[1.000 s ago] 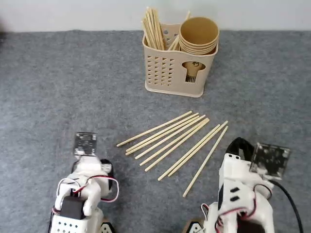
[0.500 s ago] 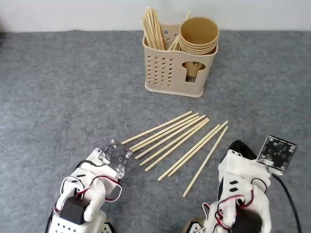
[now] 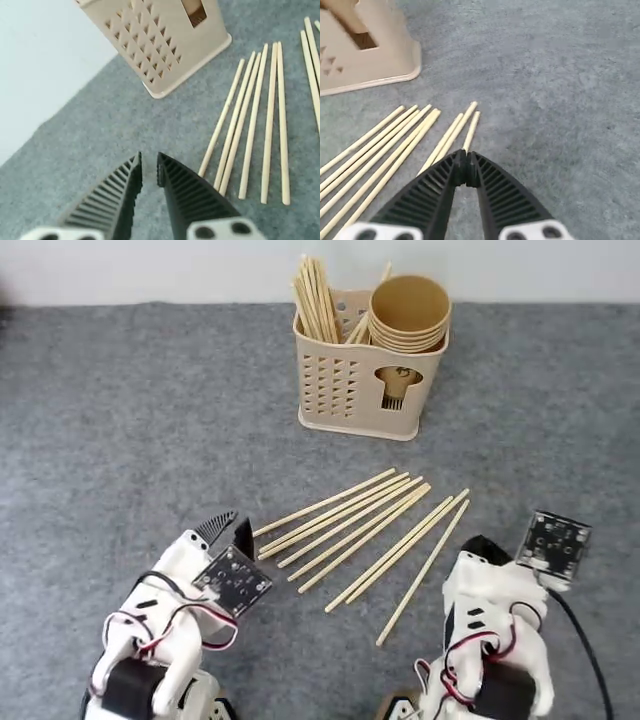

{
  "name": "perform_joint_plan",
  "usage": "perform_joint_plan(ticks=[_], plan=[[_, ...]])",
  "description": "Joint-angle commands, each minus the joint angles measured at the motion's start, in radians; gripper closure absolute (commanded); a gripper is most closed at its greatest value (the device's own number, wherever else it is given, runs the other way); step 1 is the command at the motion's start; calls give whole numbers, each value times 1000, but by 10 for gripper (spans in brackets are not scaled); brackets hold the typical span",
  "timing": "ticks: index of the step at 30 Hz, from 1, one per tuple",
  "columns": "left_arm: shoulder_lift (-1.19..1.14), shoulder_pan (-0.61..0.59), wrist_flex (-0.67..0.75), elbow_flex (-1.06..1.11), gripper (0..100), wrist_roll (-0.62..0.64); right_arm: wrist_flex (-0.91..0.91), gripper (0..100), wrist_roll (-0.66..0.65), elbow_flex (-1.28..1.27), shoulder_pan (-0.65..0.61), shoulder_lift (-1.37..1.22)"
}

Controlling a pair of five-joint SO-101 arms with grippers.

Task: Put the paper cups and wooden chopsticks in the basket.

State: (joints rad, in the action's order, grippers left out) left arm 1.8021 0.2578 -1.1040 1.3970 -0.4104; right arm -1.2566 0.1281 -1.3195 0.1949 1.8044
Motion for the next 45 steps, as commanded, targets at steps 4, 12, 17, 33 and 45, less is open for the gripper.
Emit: perform_joint_plan(ticks=[4, 12, 17, 33, 45], plan=[[-117, 5, -32, -180, 934, -18, 44, 990, -14, -38, -36, 10], [-643, 8, 12, -478, 931, -64, 42, 990, -12, -38, -36, 10], [-1060, 8, 58, -650, 930, -124, 44, 990, -12, -38, -36, 10], [-2013, 74, 97, -1164, 823, -132, 48, 990, -12, -40, -36, 10], [-2205, 149, 97, -1365, 823, -129, 71, 990, -15, -68, -71, 10]])
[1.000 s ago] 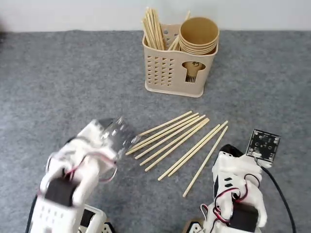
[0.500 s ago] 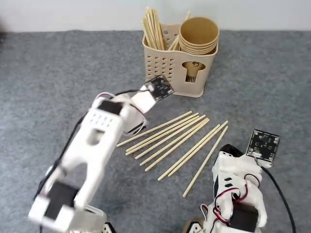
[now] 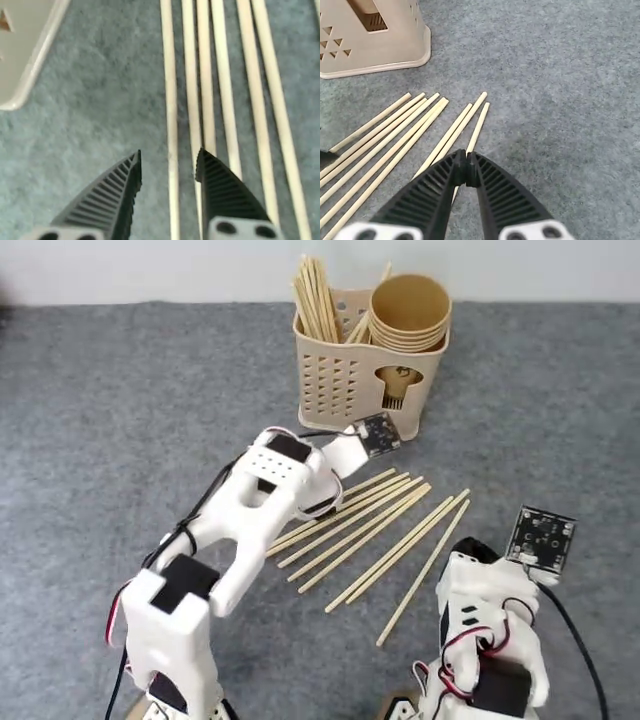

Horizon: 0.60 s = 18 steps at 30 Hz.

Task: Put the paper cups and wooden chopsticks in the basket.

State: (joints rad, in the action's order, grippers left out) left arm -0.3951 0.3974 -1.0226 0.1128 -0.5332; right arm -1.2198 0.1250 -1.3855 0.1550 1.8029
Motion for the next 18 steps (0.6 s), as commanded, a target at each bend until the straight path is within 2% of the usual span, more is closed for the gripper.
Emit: perform_joint_plan(ticks=[1, 12, 18], plan=[[-23, 11, 12, -93, 823, -6, 39, 990, -14, -8, -42, 12], [-222, 37, -198, -321, 825, -6, 39, 990, -15, -9, -47, 12], [-298, 43, -276, -427, 924, -6, 39, 990, -15, -11, -48, 12]])
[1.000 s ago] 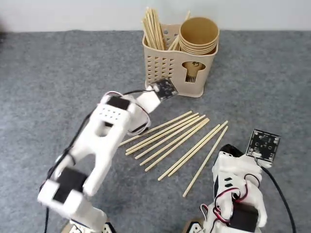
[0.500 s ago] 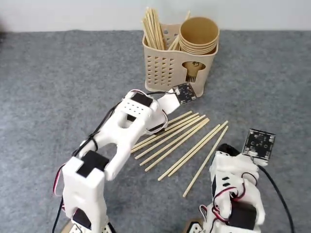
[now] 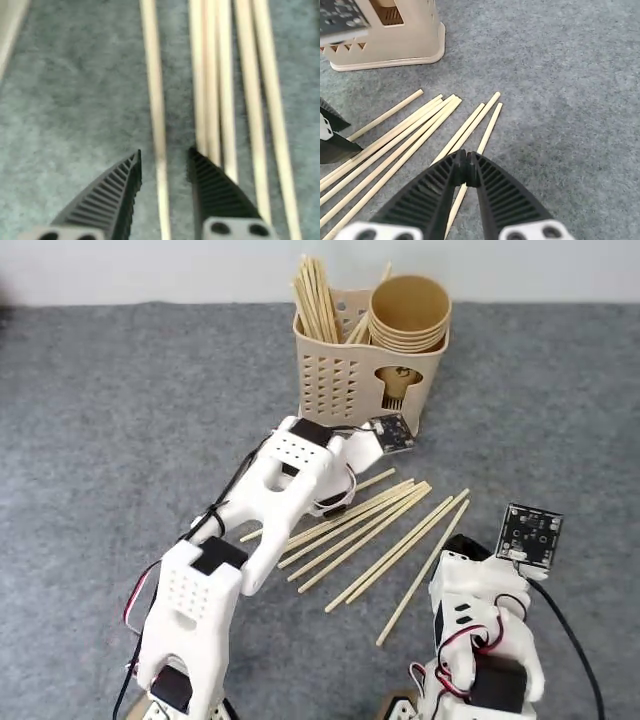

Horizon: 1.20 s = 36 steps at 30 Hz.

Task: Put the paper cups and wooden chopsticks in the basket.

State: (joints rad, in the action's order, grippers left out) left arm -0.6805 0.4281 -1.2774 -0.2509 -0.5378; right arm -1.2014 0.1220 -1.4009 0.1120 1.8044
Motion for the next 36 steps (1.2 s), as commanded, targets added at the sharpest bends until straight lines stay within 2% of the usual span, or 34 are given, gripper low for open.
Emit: perform_joint_plan(ticks=[1, 3, 14, 17, 22, 25, 28, 36], plan=[[-20, 12, -34, -77, 949, -2, 21, 990, -12, 5, -4, 10], [-28, 20, -52, -93, 987, -2, 21, 990, -12, 5, -4, 10], [155, 87, -181, -91, 986, 18, 22, 990, -9, 3, -4, 10], [247, 86, -192, -96, 985, 109, 22, 990, -9, 3, -4, 10], [417, 89, -250, -97, 985, 339, 50, 990, -8, -2, -2, 10], [514, 83, -267, -96, 985, 368, 54, 990, -6, -2, -1, 10], [603, 74, -238, -97, 986, 365, 54, 990, -6, -2, -4, 10], [787, 63, 2, -93, 988, 381, 53, 990, -6, -3, -5, 10]])
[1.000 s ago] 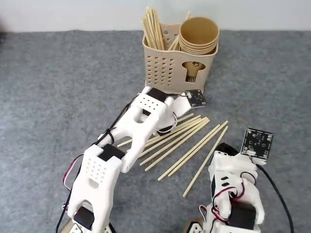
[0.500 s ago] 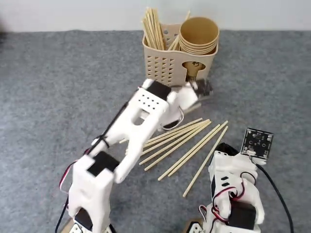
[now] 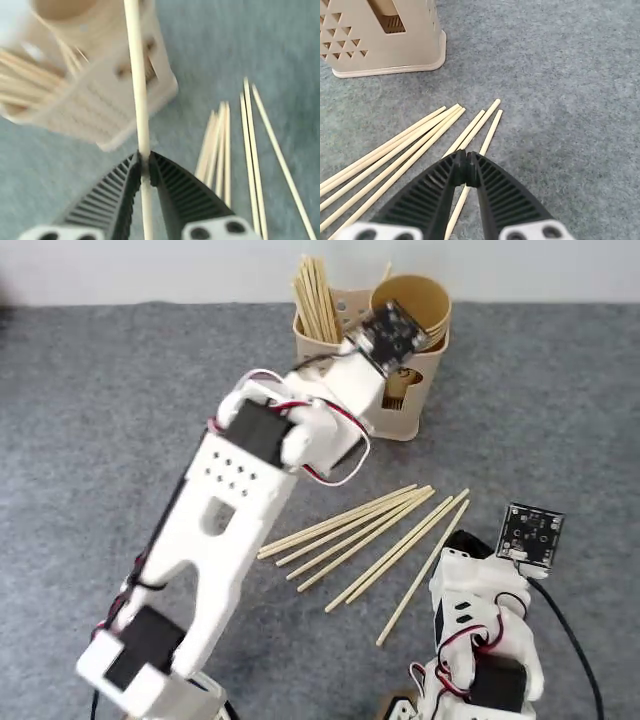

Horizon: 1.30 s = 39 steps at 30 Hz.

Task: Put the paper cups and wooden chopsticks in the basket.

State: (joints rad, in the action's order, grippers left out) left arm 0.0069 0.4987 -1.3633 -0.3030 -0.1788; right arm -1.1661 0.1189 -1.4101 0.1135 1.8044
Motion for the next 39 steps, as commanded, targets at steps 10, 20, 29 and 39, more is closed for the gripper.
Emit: perform_joint_plan(ticks=[10, 20, 29, 39], plan=[[100, -123, 585, -39, 988, 307, 38, 990, -3, -14, -7, 10], [-112, -215, 1224, -39, 988, 496, 73, 990, -3, -46, -8, 10], [-315, -207, 1393, -41, 988, 502, 73, 990, -3, -49, -8, 10], [-299, -215, 1313, 4, 985, 496, 73, 990, -3, -49, -8, 10]])
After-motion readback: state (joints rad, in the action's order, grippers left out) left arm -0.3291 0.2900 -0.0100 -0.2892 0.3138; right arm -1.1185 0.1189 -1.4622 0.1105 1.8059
